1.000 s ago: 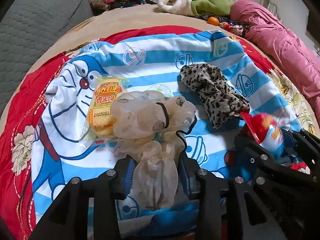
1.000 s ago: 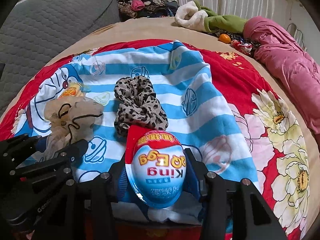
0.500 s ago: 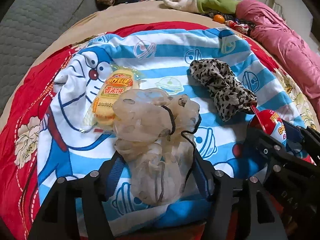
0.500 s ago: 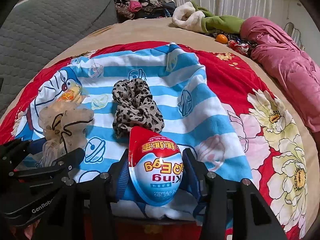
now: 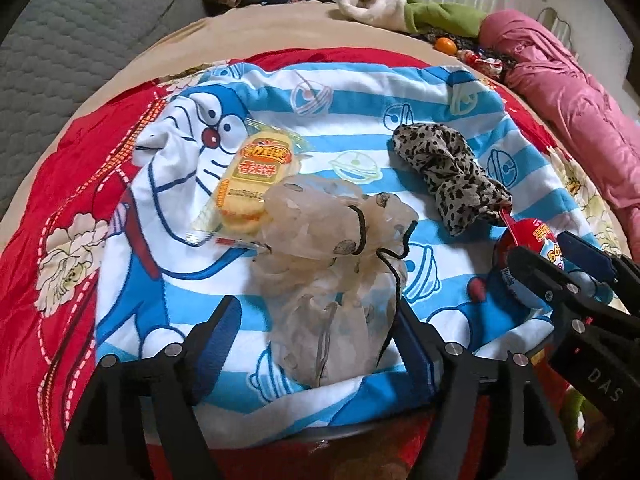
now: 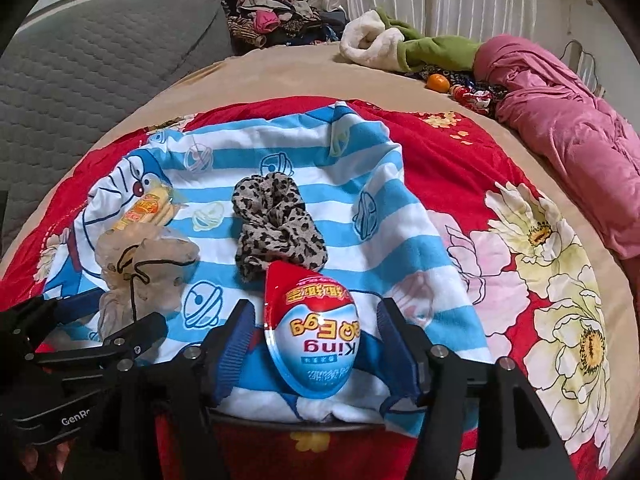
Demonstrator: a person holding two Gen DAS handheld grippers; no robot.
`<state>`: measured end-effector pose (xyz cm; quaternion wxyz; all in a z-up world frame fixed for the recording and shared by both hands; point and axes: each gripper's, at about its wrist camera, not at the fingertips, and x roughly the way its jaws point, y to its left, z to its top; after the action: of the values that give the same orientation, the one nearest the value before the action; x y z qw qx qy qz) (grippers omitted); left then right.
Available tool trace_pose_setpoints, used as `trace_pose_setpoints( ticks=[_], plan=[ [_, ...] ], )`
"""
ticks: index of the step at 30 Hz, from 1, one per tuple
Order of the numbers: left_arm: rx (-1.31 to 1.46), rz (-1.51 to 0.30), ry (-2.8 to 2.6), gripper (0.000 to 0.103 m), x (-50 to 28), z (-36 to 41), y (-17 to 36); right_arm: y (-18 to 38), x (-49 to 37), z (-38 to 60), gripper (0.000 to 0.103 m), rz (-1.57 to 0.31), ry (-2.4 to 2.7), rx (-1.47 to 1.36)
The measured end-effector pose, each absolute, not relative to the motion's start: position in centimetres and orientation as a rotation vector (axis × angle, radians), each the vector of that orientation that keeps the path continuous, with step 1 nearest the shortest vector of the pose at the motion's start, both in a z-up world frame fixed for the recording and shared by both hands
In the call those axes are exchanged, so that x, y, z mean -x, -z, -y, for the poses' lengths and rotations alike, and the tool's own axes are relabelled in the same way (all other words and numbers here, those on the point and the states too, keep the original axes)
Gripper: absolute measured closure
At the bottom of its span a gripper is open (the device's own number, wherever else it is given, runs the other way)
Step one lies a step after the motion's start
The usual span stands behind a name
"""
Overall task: Organize objects
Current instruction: 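Lower the scrunchie and the King Egg onto the striped cloth and open both tools, then lift both open tools up and back away from the tray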
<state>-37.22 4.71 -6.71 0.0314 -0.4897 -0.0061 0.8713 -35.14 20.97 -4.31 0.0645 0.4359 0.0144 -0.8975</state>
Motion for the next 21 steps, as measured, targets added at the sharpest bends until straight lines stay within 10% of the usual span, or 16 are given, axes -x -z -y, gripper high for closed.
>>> trace_pose_setpoints(
  ticks=[21],
  plan=[
    [1.479, 0.118, -2.669, 0.019, 34.4, -3.4, 5.1, 3.0, 33.4, -21.2, 0.027, -0.035, 2.724, -1.312]
  ],
)
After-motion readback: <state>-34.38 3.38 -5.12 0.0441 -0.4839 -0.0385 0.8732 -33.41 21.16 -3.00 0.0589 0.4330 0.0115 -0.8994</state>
